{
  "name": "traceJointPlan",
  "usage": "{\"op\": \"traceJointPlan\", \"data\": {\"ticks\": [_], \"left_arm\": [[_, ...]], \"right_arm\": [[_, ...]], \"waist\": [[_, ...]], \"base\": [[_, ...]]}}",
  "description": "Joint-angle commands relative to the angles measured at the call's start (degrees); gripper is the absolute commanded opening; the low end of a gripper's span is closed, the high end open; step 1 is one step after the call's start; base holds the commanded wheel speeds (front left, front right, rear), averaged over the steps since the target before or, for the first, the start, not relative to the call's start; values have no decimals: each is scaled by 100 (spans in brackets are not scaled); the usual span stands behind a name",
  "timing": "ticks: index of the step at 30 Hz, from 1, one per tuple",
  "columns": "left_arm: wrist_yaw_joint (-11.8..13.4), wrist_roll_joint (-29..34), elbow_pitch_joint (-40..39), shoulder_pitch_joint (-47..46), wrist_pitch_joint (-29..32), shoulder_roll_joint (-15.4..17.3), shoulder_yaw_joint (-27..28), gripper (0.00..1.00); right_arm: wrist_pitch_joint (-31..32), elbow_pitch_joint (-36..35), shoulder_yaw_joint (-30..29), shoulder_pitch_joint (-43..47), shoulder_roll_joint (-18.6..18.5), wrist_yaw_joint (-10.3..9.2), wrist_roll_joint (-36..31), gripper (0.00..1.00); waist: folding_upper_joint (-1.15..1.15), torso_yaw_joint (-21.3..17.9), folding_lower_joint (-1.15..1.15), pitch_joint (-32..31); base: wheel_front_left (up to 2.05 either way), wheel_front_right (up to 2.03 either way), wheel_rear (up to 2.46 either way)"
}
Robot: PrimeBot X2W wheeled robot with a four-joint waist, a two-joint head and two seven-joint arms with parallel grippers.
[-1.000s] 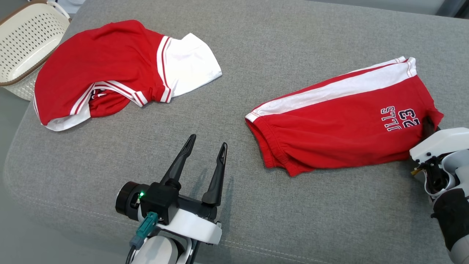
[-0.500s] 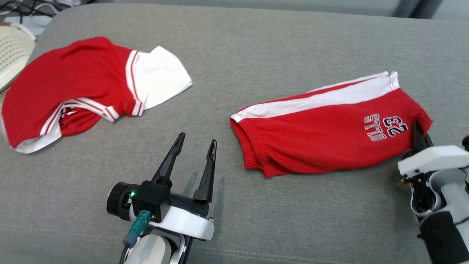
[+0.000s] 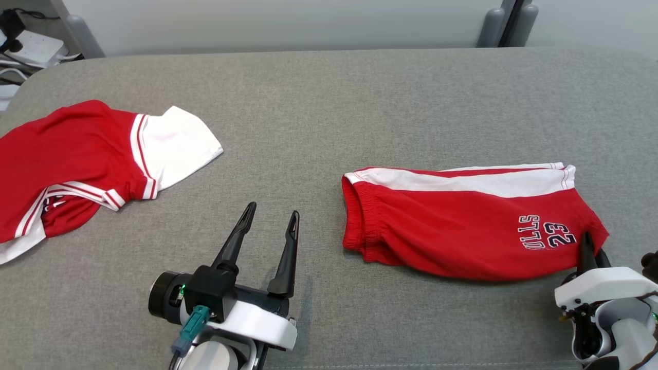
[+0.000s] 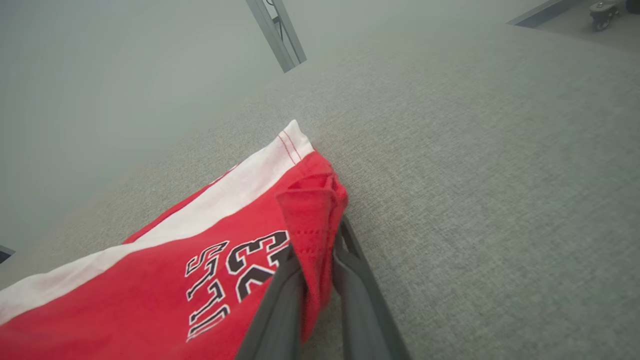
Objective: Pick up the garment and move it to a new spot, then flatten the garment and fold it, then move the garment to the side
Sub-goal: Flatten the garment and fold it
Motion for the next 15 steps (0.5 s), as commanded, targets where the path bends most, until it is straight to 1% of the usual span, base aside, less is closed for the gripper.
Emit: {"op": "traceJointPlan", "data": {"ticks": [1, 4, 8, 12, 15], "left_arm": [[48, -30, -107, -63, -28, 27, 168, 100], [48, -24, -83, -12, -28, 27, 208, 100], [42, -34, -87, 47, -28, 27, 293, 100], [60, -91, -122, 121, -28, 27, 335, 100], [76, -120, -144, 179, -28, 27, 333, 100]], "right_arm": [[-77, -98, 55, -36, -14, 0, -142, 100], [-77, -208, -146, -30, -22, 0, -457, 100], [-77, -616, -254, 85, -57, 0, -1059, 100], [-77, -1159, 167, 380, -120, 0, -1714, 100], [-77, -1439, 444, 655, -181, 0, -1987, 100]], "waist": [[0, -32, 0, -33], [0, -67, 0, -64], [0, -101, 0, -122], [0, -145, 0, -231], [0, -180, 0, -310]], "base": [[0, 0, 0], [0, 0, 0], [0, 0, 0], [0, 0, 0], [0, 0, 0]]}}
